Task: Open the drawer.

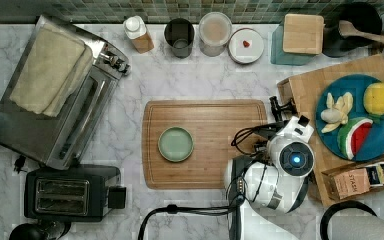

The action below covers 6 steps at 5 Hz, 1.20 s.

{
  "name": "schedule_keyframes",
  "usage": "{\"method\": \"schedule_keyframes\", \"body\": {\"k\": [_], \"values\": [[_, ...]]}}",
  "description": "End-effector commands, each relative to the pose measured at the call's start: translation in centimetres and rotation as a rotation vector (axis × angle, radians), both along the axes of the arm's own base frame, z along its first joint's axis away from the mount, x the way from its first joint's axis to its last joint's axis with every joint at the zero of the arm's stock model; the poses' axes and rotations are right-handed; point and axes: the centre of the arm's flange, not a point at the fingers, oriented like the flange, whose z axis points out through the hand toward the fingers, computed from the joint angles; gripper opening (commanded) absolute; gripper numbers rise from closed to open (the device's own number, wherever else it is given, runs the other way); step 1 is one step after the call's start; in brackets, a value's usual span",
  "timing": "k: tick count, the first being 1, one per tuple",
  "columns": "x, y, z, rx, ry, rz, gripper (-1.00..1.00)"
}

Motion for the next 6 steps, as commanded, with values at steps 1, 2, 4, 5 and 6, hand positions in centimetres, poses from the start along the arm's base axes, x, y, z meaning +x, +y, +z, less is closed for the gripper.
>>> {"method": "schedule_keyframes", "body": {"k": [1, 2, 4, 5, 6], "values": [[0.2, 1.9, 3.1, 0.050, 0.065, 0.172, 1.00], [-0.1, 5.3, 2.7, 0.104, 0.064, 0.246, 1.00], [-2.5, 14.9, 2.4, 0.132, 0.054, 0.098, 1.00], [-3.8, 18.6, 2.2, 0.135, 0.069, 0.104, 1.00], [-5.4, 21.4, 2.7, 0.126, 0.062, 0.088, 1.00]]}}
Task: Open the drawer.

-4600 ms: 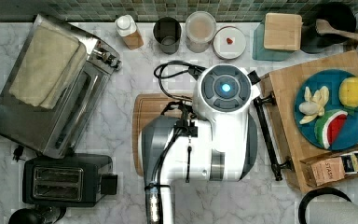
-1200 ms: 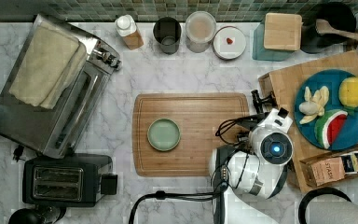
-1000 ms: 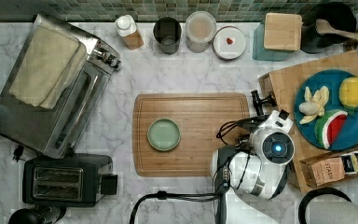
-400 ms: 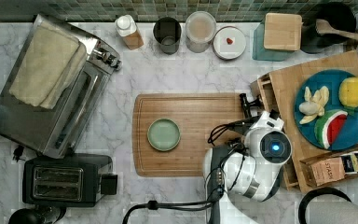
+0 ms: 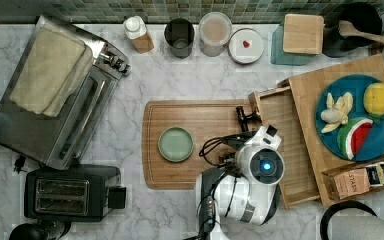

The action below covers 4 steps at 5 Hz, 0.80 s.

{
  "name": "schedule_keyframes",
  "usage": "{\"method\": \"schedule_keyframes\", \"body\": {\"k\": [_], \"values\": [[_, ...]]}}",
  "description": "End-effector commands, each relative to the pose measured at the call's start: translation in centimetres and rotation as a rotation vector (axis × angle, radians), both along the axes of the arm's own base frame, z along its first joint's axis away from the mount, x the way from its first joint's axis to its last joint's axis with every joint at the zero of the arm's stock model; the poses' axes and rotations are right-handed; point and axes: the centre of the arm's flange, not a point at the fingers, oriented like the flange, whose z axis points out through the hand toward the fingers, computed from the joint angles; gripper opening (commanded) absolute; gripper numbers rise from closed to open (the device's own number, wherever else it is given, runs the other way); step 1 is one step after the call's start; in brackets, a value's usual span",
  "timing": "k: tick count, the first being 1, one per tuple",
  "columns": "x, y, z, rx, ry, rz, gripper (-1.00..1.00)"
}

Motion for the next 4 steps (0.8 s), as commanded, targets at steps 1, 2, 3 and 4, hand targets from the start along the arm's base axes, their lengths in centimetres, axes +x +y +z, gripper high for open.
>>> {"method": "schedule_keyframes", "body": {"k": [1, 2, 3, 4], "values": [[-3.0, 13.5, 1.3, 0.010, -0.005, 0.137, 1.00], [-3.3, 15.7, 1.7, 0.012, 0.012, 0.125, 1.00], [-2.8, 16.4, 3.3, 0.018, 0.003, 0.150, 1.00], [-1.5, 16.4, 5.4, 0.070, 0.006, 0.151, 1.00]]}}
